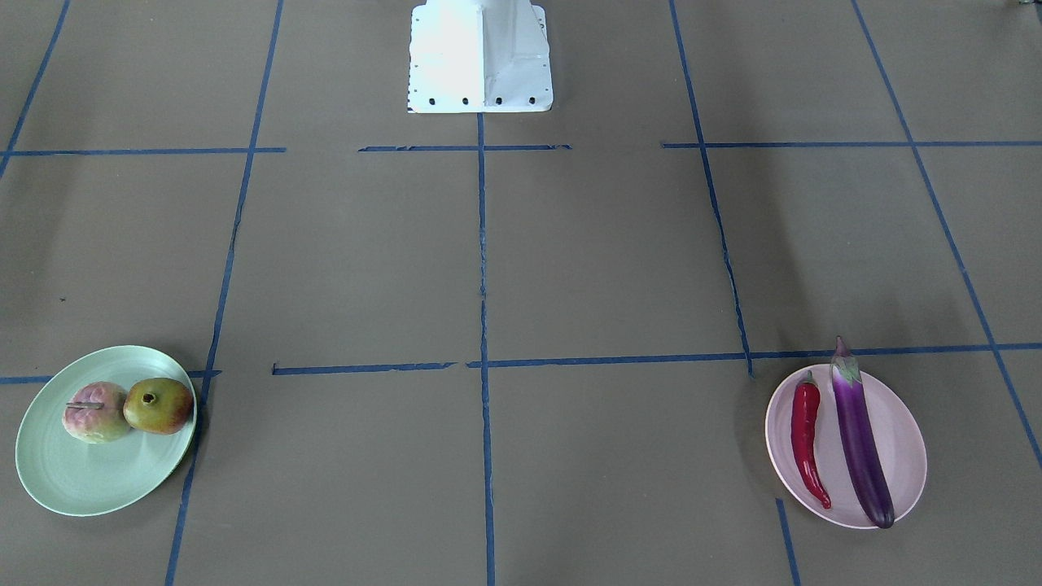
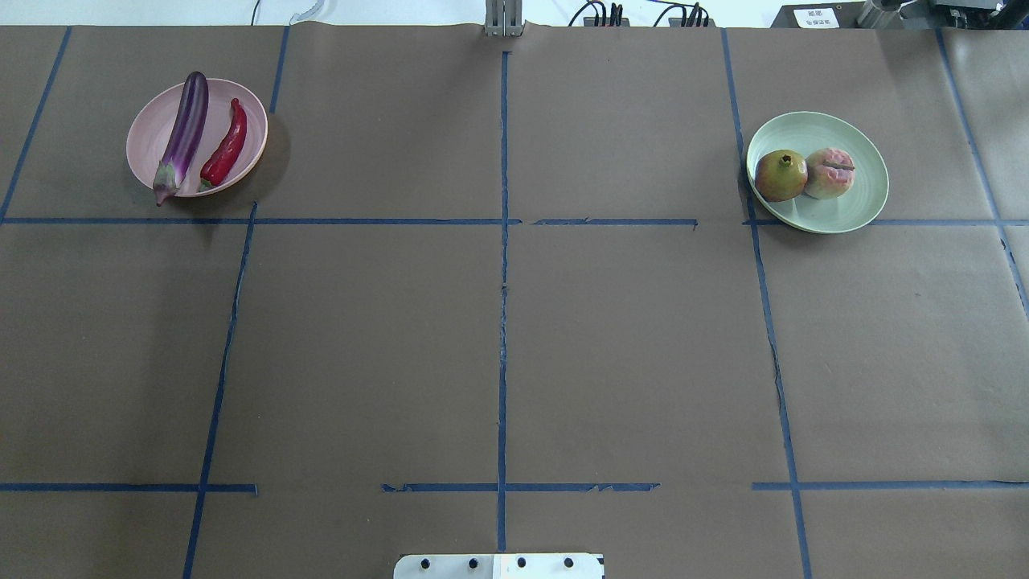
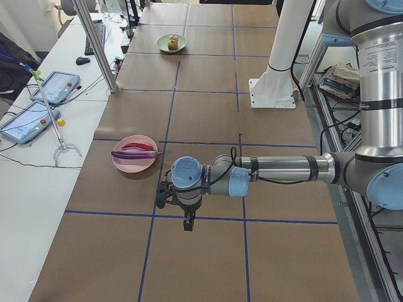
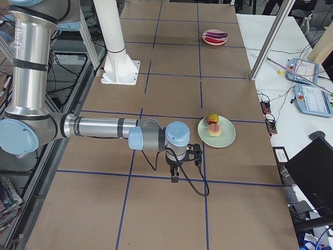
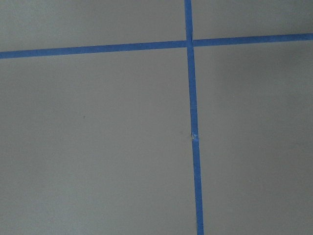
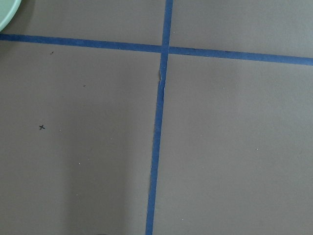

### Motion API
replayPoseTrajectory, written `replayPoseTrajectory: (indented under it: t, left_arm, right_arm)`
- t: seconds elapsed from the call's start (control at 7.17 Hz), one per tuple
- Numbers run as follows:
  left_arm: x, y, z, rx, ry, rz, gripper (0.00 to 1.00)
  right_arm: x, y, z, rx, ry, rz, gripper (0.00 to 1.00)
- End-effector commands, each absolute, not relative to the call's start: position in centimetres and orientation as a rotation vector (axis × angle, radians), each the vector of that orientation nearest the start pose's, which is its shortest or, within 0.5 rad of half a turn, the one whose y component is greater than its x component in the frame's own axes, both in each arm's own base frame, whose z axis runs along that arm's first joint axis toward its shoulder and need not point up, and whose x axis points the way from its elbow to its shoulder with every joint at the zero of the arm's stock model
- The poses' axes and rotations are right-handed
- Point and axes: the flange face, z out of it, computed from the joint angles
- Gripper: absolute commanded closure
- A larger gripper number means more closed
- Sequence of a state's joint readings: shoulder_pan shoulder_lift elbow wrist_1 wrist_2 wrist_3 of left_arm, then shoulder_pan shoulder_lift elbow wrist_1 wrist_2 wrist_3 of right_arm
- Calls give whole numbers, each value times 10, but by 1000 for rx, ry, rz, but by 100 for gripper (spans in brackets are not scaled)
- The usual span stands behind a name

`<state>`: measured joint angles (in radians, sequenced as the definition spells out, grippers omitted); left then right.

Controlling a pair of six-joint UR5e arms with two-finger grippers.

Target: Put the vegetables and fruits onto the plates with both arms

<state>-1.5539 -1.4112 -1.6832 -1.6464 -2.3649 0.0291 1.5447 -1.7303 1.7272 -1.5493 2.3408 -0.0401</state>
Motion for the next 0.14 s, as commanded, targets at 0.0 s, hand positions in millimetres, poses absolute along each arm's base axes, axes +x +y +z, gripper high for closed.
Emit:
replayPoseTrajectory:
  t: [0.0]
  left_arm:
    - [-55, -427, 668, 32, 794, 55, 0]
  right_arm:
    - [53, -427, 653, 23, -770, -70, 0]
